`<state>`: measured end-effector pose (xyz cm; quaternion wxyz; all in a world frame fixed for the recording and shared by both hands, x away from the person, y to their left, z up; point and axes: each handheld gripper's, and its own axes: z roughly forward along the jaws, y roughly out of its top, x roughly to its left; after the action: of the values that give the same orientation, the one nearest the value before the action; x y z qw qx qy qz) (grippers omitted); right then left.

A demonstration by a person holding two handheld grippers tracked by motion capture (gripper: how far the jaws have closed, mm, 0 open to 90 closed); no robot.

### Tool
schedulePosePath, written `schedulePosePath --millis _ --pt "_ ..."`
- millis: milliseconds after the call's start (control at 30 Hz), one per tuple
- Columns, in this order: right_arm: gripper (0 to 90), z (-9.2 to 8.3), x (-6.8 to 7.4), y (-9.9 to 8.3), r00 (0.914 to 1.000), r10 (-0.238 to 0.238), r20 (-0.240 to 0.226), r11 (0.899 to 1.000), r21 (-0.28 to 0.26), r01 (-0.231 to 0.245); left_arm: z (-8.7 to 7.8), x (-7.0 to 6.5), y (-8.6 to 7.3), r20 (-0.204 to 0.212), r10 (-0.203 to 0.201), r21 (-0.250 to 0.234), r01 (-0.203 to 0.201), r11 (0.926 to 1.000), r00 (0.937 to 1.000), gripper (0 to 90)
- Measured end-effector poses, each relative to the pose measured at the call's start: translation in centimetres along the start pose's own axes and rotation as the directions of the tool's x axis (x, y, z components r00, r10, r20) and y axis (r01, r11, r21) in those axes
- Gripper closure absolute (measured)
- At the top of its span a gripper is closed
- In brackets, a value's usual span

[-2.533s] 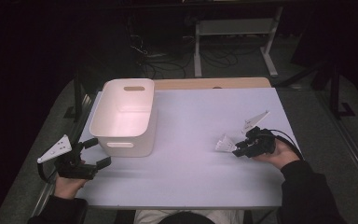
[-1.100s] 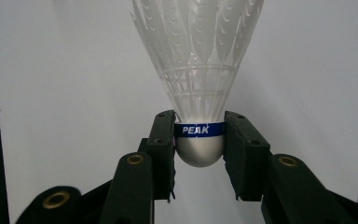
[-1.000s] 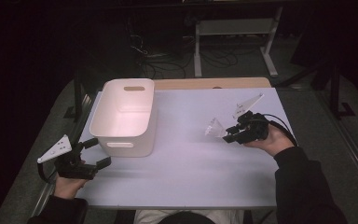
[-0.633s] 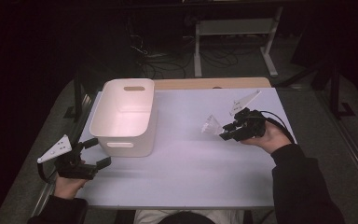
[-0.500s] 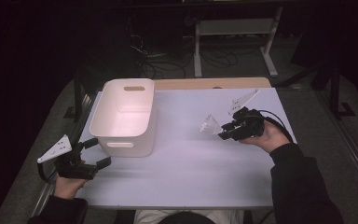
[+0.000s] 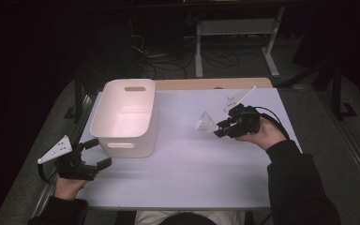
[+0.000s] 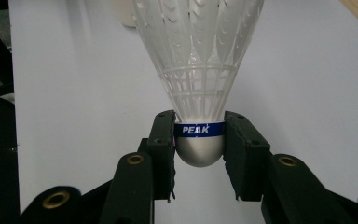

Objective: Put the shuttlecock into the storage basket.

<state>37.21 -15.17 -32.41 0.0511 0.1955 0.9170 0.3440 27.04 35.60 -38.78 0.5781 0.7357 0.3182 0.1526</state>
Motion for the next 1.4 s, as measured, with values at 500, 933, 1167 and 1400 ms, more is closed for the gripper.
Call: schedulePosePath --millis 500,933,1167,1400 --pt "64.3 -0.1 0.3 2.1 0.9998 -0.019 -0.010 1.000 -0.015 0.019 0.0 0.0 0.0 0.000 0.001 0.000 -0.001 1.0000 1.0000 0.0" --pt "64.4 0.0 0.6 4.2 0.9985 -0.052 -0.020 0.998 -0.023 0.051 0.0 0.0 0.0 0.001 0.001 0.000 -0.001 1.0000 1.0000 0.0" --pt "64.4 -0.1 1.0 5.9 0.9968 -0.077 -0.022 0.997 -0.025 0.077 0.0 0.0 0.0 0.002 0.001 0.000 -0.001 1.0000 1.0000 0.0" --pt "64.4 0.2 1.3 7.2 0.9949 -0.097 -0.028 0.995 -0.030 0.096 0.0 0.0 0.0 0.001 0.001 0.000 -0.001 1.0000 1.0000 0.0"
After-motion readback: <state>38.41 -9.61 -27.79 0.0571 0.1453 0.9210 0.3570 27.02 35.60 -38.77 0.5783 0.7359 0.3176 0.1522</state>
